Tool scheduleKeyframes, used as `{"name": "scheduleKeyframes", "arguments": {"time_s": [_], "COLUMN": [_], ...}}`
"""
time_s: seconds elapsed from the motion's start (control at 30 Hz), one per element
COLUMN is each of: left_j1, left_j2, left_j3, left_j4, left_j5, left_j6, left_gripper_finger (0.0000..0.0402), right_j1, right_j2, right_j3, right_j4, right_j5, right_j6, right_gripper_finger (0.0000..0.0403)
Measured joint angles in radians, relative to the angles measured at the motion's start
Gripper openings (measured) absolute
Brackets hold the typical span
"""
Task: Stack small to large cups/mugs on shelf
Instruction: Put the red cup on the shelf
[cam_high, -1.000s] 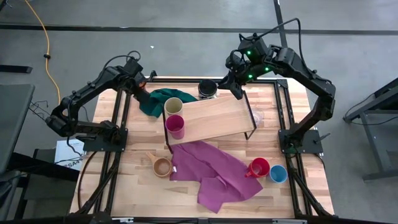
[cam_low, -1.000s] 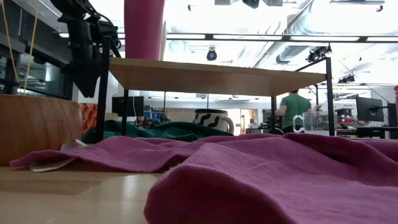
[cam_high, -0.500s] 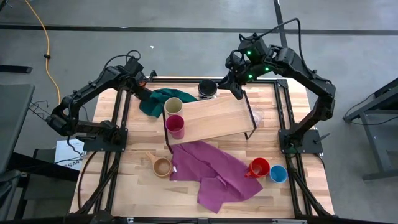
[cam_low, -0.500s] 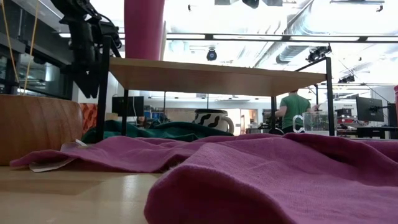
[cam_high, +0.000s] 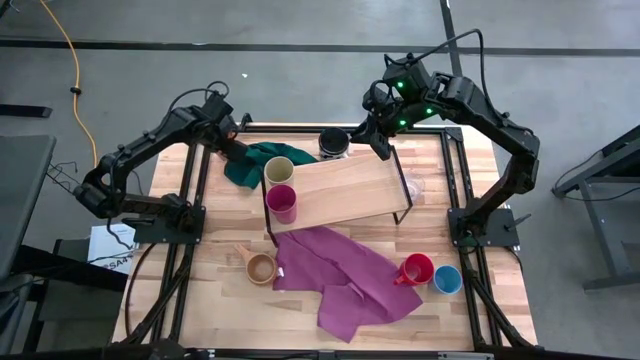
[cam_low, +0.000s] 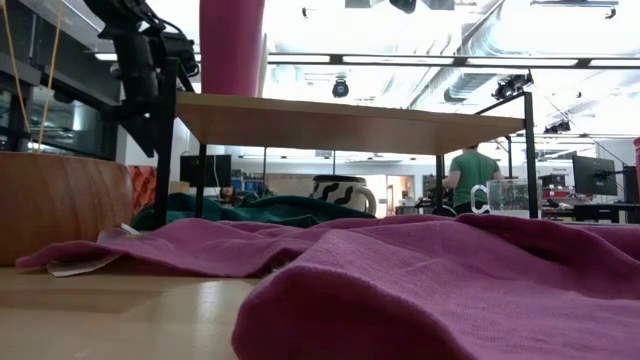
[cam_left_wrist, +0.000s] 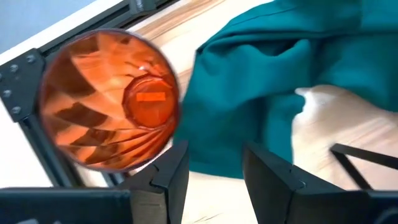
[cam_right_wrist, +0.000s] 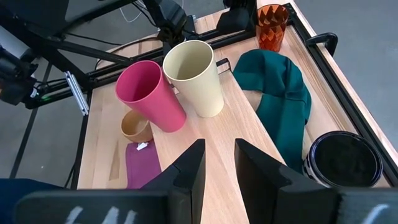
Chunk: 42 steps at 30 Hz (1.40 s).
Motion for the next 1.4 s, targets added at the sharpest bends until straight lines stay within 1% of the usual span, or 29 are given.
{"name": "scheduleKeyframes", "arguments": {"time_s": [0.17, 0.4, 0.57, 0.9, 1.4], "left_j1": [-0.024, -0.023, -0.023, -0.023, -0.023], "left_j2": [0.0, 0.0, 0.0, 0.0, 0.0], "left_j3": [0.0, 0.0, 0.0, 0.0, 0.0], "left_j4": [0.037, 0.04, 0.047, 0.063, 0.057], "left_j5": [0.001, -0.002, -0.026, -0.042, 0.003], "left_j6": [-0.011, -0.019, -0.021, -0.064, -0.059], "left_gripper_finger": [0.0131, 0.0131, 0.0131, 0.0131, 0.0131], "right_j1": [0.0, 0.0, 0.0, 0.0, 0.0], "right_j2": [0.0, 0.0, 0.0, 0.0, 0.0], "right_j3": [0.0, 0.0, 0.0, 0.0, 0.0], "right_j4": [0.0, 0.0, -0.001, -0.004, -0.008], "right_j5": [0.0, 0.0, 0.0, 0.0, 0.0], "right_j6": [-0.011, -0.018, -0.018, -0.017, -0.017], "right_gripper_finger": [0.0078, 0.0078, 0.0078, 0.0078, 0.0078]}}
